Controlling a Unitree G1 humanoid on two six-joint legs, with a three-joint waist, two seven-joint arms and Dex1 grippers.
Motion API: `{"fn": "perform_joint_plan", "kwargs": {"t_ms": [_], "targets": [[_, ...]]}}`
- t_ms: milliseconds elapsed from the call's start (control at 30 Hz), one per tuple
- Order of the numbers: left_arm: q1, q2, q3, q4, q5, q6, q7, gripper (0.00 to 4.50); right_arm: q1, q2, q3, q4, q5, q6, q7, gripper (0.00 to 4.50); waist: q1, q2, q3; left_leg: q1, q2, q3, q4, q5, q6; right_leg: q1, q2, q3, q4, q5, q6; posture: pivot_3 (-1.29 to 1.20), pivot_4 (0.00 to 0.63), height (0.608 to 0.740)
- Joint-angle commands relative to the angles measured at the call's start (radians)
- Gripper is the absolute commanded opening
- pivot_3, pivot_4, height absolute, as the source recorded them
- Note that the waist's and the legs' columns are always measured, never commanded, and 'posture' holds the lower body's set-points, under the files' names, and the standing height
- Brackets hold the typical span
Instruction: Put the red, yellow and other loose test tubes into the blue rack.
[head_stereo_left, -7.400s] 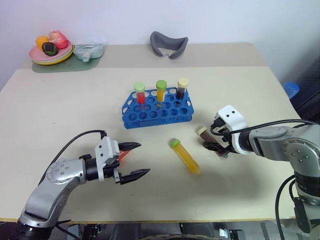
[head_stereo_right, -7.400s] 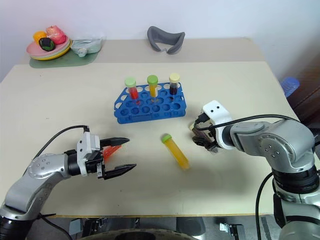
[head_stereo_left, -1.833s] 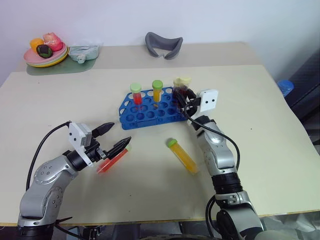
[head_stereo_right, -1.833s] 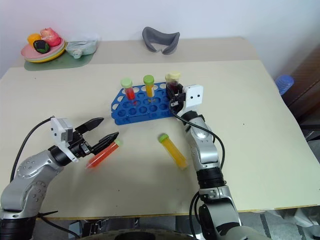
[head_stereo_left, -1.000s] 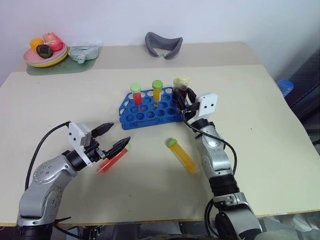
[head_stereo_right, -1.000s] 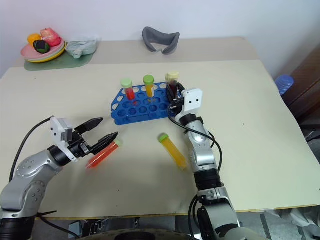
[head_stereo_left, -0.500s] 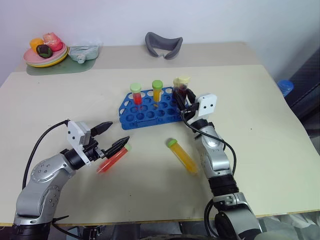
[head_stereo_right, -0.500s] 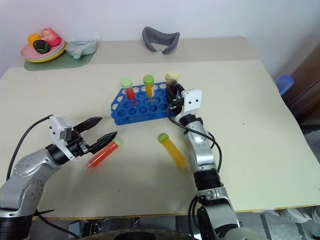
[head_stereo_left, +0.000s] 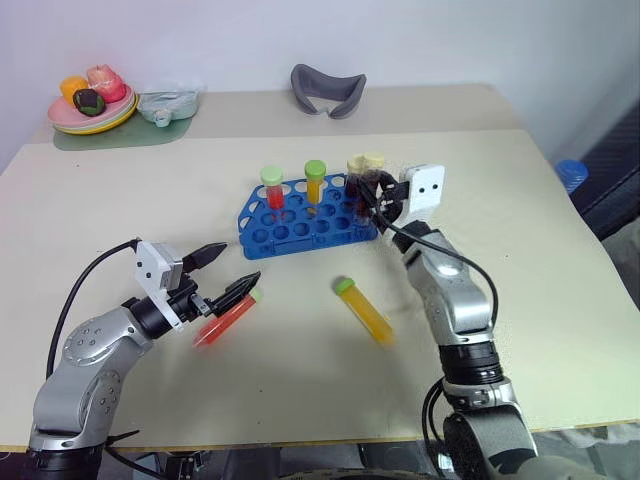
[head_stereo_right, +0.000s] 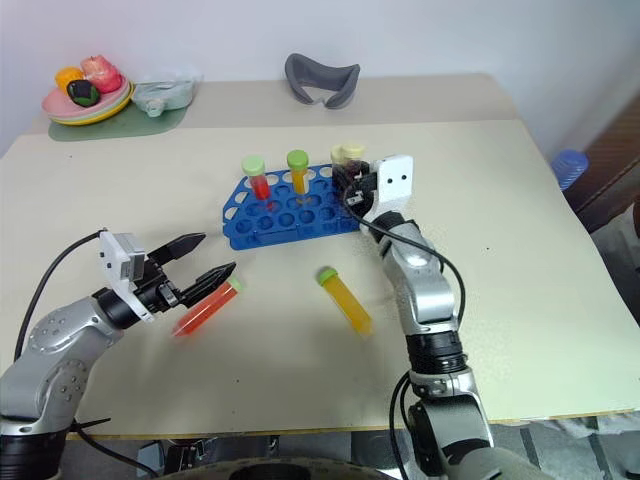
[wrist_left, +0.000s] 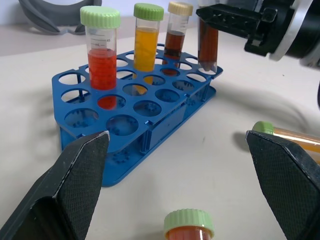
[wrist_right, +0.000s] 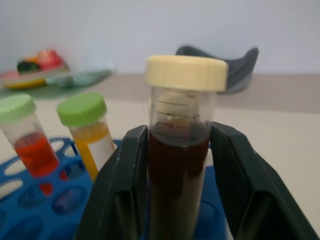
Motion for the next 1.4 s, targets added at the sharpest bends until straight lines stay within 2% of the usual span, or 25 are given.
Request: {"fn": "perform_joint_plan", "kwargs": {"t_ms": [33, 233, 433, 1400], "targets": [[-0.003, -0.003, 0.009, -0.029, -0.01, -0.009, 0.001, 4.5, -0.031, -0.026, -0.017, -0.106, 0.053, 0.141, 0.008, 1.9, 0.0, 0.0, 0.0, 0.0, 0.0, 0.0, 0.0, 0.0, 0.0, 0.0, 0.0, 0.0, 0.0, 0.0, 0.0, 0.0, 0.15, 0.74], [-0.003, -0.01, 0.005, -0.024, -0.006, -0.015, -0.001, 4.5, -0.074, -0.055, -0.019, -0.173, 0.096, 0.319, 0.009, 1.9, -0.001, 0.0, 0.0, 0.0, 0.0, 0.0, 0.0, 0.0, 0.0, 0.0, 0.0, 0.0, 0.0, 0.0, 0.0, 0.0, 0.15, 0.74], [-0.001, -0.016, 0.001, -0.024, -0.004, -0.019, 0.0, 4.5, -0.116, -0.045, -0.045, -0.162, 0.123, 0.416, -0.016, 1.9, 0.0, 0.0, 0.0, 0.0, 0.0, 0.0, 0.0, 0.0, 0.0, 0.0, 0.0, 0.0, 0.0, 0.0, 0.0, 0.0, 0.15, 0.74], [0.009, -0.02, 0.007, -0.024, 0.001, -0.024, -0.001, 4.5, -0.159, -0.061, -0.022, -0.142, 0.09, 0.499, -0.04, 1.9, -0.001, 0.0, 0.0, 0.0, 0.0, 0.0, -0.001, 0.0, 0.0, -0.001, 0.0, 0.0, -0.001, 0.0, 0.0, 0.0, 0.15, 0.74]]}}
